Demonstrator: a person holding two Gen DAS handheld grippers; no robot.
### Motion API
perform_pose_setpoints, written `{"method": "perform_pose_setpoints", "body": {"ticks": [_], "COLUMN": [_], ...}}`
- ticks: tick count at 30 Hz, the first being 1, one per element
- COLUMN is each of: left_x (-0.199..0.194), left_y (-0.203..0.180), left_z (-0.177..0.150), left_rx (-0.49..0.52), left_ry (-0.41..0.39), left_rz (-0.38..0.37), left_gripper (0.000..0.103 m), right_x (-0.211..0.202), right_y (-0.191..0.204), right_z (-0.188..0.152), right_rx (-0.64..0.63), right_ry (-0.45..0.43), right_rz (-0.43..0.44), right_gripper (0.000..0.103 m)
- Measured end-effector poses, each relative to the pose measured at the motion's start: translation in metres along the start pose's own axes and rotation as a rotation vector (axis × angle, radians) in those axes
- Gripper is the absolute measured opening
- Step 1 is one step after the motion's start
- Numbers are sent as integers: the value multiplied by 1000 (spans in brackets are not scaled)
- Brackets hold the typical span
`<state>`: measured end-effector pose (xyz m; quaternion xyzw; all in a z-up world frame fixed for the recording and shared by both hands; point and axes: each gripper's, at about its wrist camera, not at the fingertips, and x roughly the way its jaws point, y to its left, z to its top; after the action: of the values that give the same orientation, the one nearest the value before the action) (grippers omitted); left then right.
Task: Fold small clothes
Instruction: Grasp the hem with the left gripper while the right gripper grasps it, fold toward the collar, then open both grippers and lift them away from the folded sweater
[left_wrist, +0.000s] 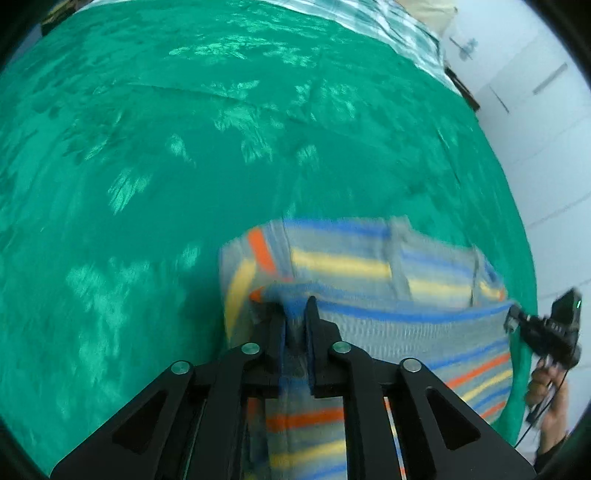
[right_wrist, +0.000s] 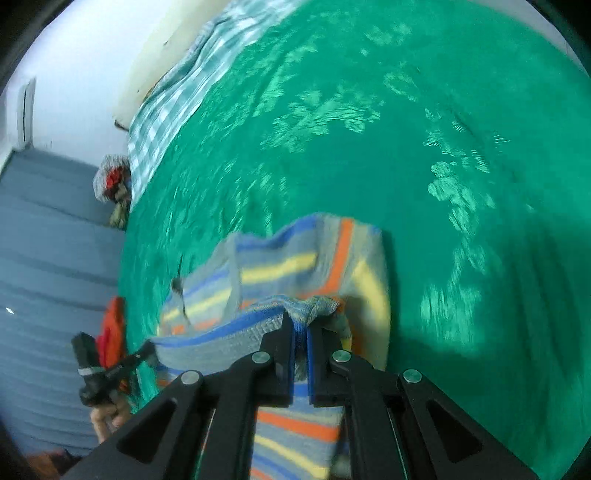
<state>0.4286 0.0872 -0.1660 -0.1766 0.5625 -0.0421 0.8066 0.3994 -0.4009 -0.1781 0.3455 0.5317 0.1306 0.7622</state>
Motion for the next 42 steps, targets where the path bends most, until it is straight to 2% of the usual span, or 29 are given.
{"method": "perform_pose_setpoints", "body": {"ticks": [1,2,3,4,6,8,11,14,16,17,19,20,21,22,24,25,26,28,30,32,33,34,35,37,39,42], "left_x": [3,4,1,-3,-17,-24,-45,-55,-47,-40,-16,2,11,12,-10,-23,-36,-54,-65,-88,-109,-122,-132,-156,-174,-197], "left_y": [4,8,13,18,26,29,17,-11,-39,-46,-61,-61,-59,-54,-48,-46,-46,-50,-56,-62,-67,-71,-75,-82,-89,-99], "left_z": [9,18,27,33,40,40,18,-15,-47,-53,-73,-81,-85,-90,-100,-106,-114,-130,-142,-150,-157,-162,-165,-174,-179,-186], "left_rx": [-23,-51,-83,-109,-147,-141,-48,118,272,318,414,438,436,413,352,335,332,342,334,312,300,295,289,271,260,255], "left_ry": [-14,-38,-71,-102,-174,-194,-245,-248,-199,-180,-142,-107,-85,-72,-106,-128,-155,-222,-224,-258,-293,-320,-345,-381,-409,-448], "left_rz": [-2,7,25,41,81,84,121,90,53,62,149,241,297,331,291,264,258,317,355,351,347,351,353,348,325,304], "left_gripper": [15,33,46,63,65,65,65,69,76,80,82,82,80,80,80,87,96,99,98,98,98,99,99,99,99,99], "right_x": [4,7,9,8,3,-8,-27,-38,-34,-27,-2,10,28,35,29,20,5,-12,-12,-3,2,-2,-12,-43,-67,-92], "right_y": [-3,-9,-15,-20,-23,-21,-7,23,53,68,86,89,90,87,85,90,98,104,105,89,75,70,70,81,97,125], "right_z": [5,11,17,19,22,24,23,10,-7,-16,-27,-32,-33,-32,-37,-42,-53,-78,-111,-131,-144,-152,-160,-179,-200,-232], "right_rx": [13,33,58,82,108,105,10,-148,-277,-351,-421,-436,-438,-428,-446,-464,-493,-547,-595,-585,-570,-562,-555,-542,-555,-581], "right_ry": [-10,-34,-63,-88,-151,-208,-256,-250,-200,-143,-11,40,77,63,-19,-56,-88,-74,-8,64,94,80,45,-51,-136,-216], "right_rz": [22,51,75,95,99,86,-35,-108,-90,-71,-44,-50,-120,-205,-388,-392,-352,-276,-238,-281,-380,-421,-432,-456,-430,-425], "right_gripper": [10,10,13,21,31,35,36,36,36,36,35,35,35,35,36,36,36,43,50,49,44,40,41,59,74,76]}}
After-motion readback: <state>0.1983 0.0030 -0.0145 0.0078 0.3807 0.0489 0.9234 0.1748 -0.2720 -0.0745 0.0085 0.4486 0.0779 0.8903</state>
